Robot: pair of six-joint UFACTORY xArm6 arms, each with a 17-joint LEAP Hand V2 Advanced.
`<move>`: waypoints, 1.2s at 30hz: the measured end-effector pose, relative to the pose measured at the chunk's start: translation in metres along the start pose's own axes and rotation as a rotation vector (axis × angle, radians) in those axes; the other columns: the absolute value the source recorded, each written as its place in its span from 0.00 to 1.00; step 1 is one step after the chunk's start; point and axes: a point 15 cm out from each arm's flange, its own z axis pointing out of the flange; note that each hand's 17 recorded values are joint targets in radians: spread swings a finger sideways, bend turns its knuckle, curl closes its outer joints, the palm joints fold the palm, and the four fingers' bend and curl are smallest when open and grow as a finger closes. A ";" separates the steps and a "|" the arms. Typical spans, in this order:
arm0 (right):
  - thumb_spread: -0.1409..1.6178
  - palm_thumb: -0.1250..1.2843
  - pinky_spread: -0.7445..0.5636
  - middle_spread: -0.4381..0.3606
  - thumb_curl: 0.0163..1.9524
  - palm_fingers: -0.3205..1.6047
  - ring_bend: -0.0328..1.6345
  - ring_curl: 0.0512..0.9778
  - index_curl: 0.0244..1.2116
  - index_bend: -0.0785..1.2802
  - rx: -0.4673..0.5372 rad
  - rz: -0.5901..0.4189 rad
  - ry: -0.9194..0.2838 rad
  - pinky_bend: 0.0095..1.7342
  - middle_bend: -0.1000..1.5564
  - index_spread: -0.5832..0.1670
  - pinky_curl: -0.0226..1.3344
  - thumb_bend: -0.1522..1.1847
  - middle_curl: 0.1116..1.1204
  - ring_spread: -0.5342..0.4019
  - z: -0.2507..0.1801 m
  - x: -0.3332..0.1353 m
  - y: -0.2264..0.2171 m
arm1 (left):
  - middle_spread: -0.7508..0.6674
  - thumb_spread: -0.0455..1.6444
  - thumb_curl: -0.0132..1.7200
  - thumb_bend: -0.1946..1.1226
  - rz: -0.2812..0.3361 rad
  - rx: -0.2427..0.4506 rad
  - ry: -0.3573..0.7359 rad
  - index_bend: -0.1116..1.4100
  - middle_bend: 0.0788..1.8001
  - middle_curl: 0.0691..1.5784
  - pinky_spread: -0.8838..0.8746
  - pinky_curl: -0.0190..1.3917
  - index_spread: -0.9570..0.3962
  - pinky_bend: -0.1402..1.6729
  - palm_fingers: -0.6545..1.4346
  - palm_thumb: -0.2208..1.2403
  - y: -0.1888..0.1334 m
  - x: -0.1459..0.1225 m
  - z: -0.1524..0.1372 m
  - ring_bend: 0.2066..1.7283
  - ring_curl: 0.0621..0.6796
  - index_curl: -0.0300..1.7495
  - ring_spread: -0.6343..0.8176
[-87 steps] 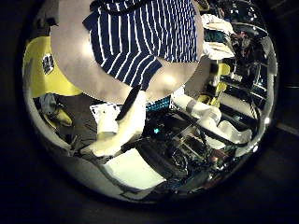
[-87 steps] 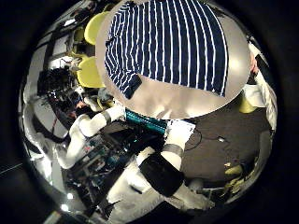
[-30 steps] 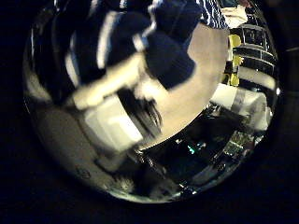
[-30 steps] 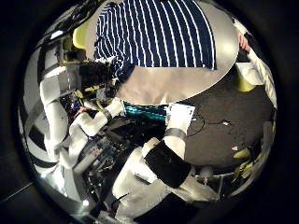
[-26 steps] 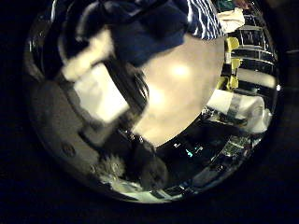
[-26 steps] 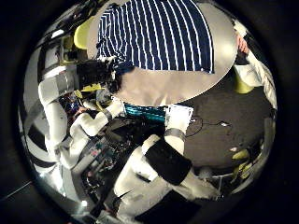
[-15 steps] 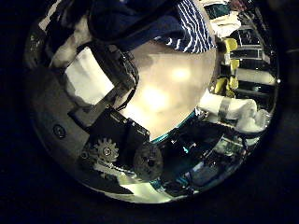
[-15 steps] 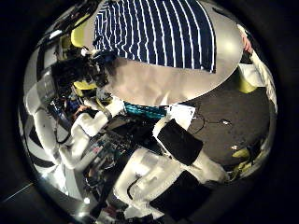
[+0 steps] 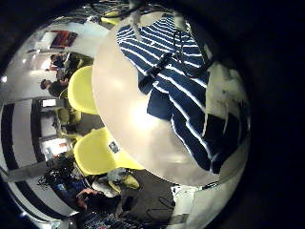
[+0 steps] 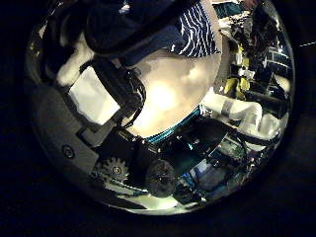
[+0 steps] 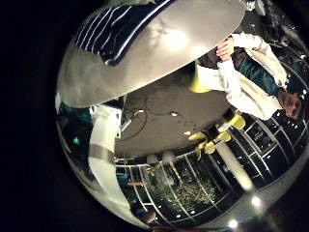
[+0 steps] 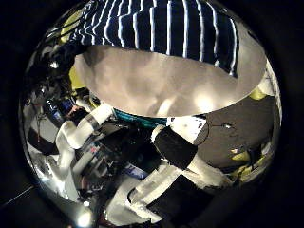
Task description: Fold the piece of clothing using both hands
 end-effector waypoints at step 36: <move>0.69 0.71 0.27 0.18 0.22 0.78 0.69 0.55 0.46 0.50 0.039 0.054 0.145 0.63 0.56 0.15 0.38 0.11 0.64 0.24 0.022 0.001 -0.042 | 0.17 0.80 0.38 0.15 0.010 -0.059 0.014 0.23 0.36 0.96 0.20 0.50 0.28 0.90 0.67 0.74 0.015 -0.016 -0.022 0.92 0.76 0.84 0.16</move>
